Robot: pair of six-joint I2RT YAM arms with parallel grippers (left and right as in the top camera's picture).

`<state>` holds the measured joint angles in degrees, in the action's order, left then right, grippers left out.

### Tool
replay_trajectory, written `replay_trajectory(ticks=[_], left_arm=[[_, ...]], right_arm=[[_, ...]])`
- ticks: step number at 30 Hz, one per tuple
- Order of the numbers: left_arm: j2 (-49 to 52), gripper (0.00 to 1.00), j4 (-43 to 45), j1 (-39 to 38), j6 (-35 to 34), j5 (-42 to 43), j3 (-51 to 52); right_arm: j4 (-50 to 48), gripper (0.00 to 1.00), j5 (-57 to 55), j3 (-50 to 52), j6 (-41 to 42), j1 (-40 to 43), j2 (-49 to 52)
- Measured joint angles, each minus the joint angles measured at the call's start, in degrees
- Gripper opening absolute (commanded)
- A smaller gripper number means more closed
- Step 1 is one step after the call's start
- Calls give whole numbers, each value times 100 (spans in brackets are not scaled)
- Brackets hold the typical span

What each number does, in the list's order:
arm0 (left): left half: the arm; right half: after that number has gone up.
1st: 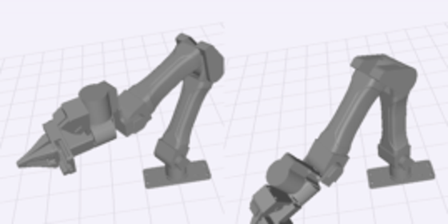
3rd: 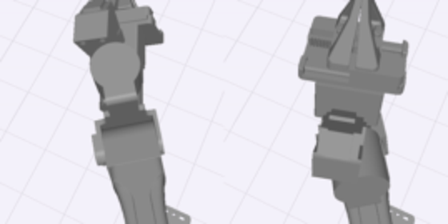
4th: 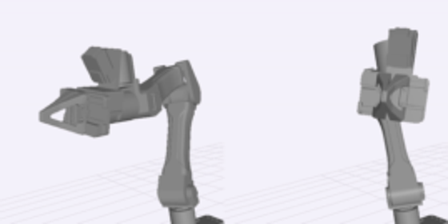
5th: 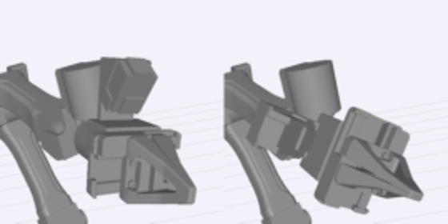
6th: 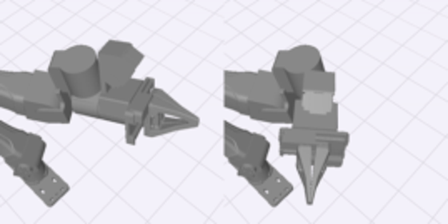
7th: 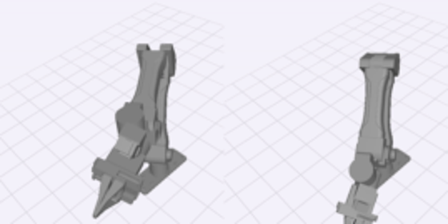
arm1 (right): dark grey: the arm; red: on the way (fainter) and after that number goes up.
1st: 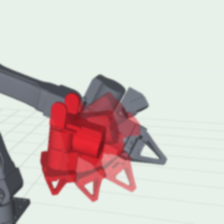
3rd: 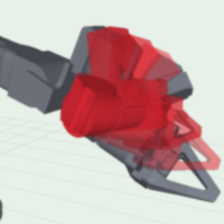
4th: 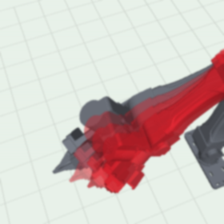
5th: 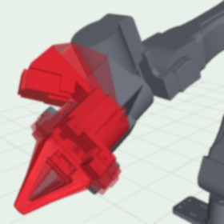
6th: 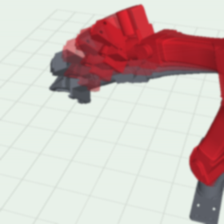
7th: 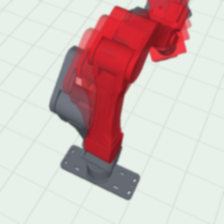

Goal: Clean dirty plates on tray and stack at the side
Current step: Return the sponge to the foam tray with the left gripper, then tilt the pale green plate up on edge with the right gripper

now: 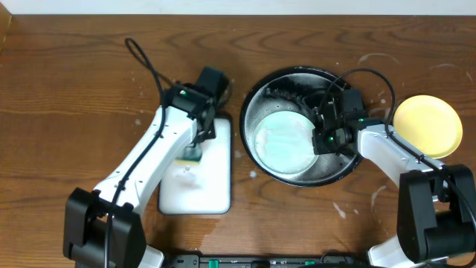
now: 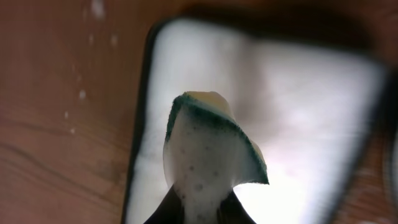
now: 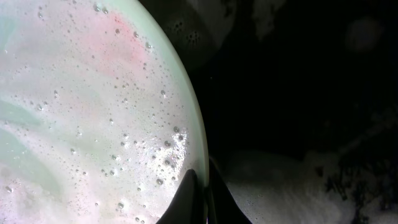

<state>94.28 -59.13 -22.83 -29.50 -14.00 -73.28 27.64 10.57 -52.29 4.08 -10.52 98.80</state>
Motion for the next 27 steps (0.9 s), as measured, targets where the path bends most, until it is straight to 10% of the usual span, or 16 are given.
replay_trajectory(ticks=[5,17,27], left_arm=[[11,17,442,203,57,208,662],[13,80,752,216,129,566,876],[13,81,756,216,107,616,876]], right_arm=[[372,1,-131,0,4,-4,-297],[1051,1,-1591,-2,-20,-455,-2240],[800,1,-2747,-2,-227,-975,-3150]])
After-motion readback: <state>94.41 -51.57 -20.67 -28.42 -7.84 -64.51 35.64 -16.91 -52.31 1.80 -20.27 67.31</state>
